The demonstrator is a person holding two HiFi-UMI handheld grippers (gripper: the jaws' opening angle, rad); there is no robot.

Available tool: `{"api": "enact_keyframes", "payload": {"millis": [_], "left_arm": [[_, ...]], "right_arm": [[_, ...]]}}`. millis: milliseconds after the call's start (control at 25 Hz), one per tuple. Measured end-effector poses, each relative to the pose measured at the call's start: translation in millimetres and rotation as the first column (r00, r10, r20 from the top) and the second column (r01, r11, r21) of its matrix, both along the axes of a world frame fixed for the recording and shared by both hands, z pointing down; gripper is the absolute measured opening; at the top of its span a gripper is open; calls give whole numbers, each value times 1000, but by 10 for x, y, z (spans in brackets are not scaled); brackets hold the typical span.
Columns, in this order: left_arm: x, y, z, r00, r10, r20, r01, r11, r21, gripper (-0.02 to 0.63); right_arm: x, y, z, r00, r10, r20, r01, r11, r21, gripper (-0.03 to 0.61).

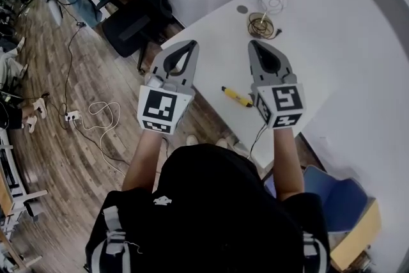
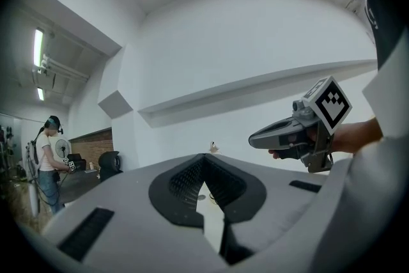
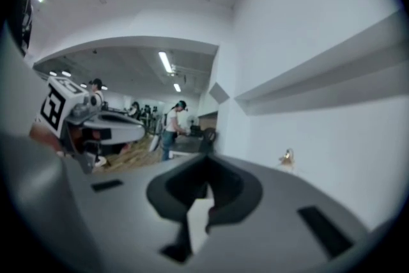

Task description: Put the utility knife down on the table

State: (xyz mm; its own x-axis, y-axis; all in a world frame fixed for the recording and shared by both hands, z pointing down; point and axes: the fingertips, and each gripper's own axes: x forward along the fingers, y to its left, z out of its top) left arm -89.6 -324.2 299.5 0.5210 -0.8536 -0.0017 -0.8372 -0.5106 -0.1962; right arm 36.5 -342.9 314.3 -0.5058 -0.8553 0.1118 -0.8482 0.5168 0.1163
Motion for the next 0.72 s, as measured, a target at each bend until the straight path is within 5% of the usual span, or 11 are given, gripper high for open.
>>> {"api": "enact_keyframes", "payload": {"millis": [720], "left_arm": [[-65,84,-58,1000,-6,-23,6,1000,16,15]], "right_arm": [[4,97,-53,1000,21,-21,-20,999,41,34]]}}
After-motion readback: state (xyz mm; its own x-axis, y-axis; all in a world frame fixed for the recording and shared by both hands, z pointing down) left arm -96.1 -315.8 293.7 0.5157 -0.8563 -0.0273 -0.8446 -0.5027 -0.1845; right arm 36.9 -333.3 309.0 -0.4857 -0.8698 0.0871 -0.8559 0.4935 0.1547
